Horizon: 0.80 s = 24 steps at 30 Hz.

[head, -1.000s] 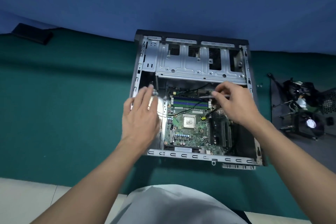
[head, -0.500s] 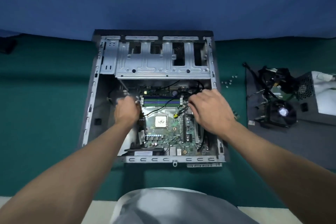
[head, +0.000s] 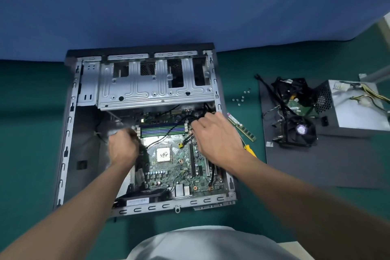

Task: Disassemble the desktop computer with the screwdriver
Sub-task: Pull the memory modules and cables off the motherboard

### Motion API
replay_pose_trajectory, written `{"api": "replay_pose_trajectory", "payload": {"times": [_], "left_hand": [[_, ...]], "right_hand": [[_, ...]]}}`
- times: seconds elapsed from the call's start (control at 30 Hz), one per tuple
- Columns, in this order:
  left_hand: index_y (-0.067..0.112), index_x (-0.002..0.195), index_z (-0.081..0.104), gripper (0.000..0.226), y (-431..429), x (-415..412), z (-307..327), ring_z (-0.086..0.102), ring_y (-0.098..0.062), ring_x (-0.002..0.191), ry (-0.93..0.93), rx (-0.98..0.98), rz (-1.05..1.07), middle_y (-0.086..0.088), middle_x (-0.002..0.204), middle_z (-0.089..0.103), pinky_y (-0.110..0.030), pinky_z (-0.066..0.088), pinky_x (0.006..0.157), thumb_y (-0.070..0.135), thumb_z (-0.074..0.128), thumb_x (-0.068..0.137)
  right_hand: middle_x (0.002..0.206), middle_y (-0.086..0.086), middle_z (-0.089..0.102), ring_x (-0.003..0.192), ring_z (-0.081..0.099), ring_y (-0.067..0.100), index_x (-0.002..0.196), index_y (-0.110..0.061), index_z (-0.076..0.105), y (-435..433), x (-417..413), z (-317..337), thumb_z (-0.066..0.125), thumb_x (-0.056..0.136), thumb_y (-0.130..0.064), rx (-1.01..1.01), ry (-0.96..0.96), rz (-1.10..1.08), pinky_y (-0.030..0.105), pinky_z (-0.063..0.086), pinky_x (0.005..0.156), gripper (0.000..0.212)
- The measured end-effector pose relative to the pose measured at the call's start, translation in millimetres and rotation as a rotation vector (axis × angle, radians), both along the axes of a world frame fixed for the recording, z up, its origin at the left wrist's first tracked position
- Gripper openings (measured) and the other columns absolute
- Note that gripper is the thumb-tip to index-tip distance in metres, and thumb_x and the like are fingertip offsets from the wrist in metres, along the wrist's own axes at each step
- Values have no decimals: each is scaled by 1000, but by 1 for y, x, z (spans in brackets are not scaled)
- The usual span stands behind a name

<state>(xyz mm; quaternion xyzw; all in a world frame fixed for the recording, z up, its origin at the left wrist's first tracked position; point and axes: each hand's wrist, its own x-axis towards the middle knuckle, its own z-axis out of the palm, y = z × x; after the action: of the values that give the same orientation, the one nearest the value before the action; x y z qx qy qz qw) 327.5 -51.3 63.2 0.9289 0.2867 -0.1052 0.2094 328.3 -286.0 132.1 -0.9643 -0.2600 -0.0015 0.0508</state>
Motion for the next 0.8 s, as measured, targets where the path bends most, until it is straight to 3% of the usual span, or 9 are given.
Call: {"api": "replay_pose_trajectory", "payload": {"times": [0.13,0.27,0.33,0.4,0.43,0.5,0.53,0.67,0.8], "left_hand": [[12,98,72,12,-3,1,15,63,-33,92,-102,-103,145,-18,95,71,-37,51,86,10,67,88],[15,86,68,6,-31,0,56,64,-15,76,-333,-287,251,-2,82,69,-24,51,72,14,74,84],[20,82,66,11,-54,-5,82,64,-7,72,-447,-369,228,6,76,67,-27,54,75,14,75,82],[24,80,64,16,-82,-12,104,64,0,70,-519,-472,167,8,75,67,-19,53,70,13,76,81],[25,81,62,18,-99,-15,112,64,0,71,-526,-529,120,8,77,68,-15,52,67,12,75,81],[26,85,61,20,-133,-18,120,65,1,74,-510,-592,-15,8,80,68,-12,51,67,11,75,81],[25,87,62,20,-151,-19,121,64,2,74,-502,-593,-92,10,80,68,-11,51,68,10,74,81],[23,92,64,18,-204,-20,116,64,4,76,-475,-511,-322,16,81,69,-18,52,74,10,72,83],[20,104,68,15,-219,-25,97,66,-10,94,-364,-317,-535,9,99,72,-33,51,86,17,65,89]], "right_hand": [[71,0,65,66,52,15,86,-12,67,-1,-2,0,72,81,-14,119,-56,-56,30,45,69,8],[84,9,67,70,59,20,107,-1,65,-4,-7,8,57,96,-15,474,-16,-123,37,54,70,20],[91,6,70,74,63,17,116,-6,65,-7,-9,16,51,99,-20,806,86,-399,36,55,69,26],[74,-8,68,64,63,9,101,-21,69,-16,-6,26,49,99,-25,1272,303,-812,31,50,61,20],[67,-7,66,60,63,9,94,-21,69,-22,-2,31,50,99,-24,1543,474,-980,29,49,59,20],[65,0,64,65,66,14,90,-10,64,-33,6,39,51,99,-18,2034,767,-1086,27,52,63,18],[64,2,64,70,67,17,89,-7,62,-39,8,41,51,99,-16,2180,855,-1070,28,53,68,17],[62,5,64,67,66,19,85,-5,62,-57,7,37,51,99,-16,2318,968,-1037,33,53,70,21],[65,3,55,64,60,16,94,-2,62,-80,4,16,52,98,-15,2296,970,-1211,27,50,65,17]]}}
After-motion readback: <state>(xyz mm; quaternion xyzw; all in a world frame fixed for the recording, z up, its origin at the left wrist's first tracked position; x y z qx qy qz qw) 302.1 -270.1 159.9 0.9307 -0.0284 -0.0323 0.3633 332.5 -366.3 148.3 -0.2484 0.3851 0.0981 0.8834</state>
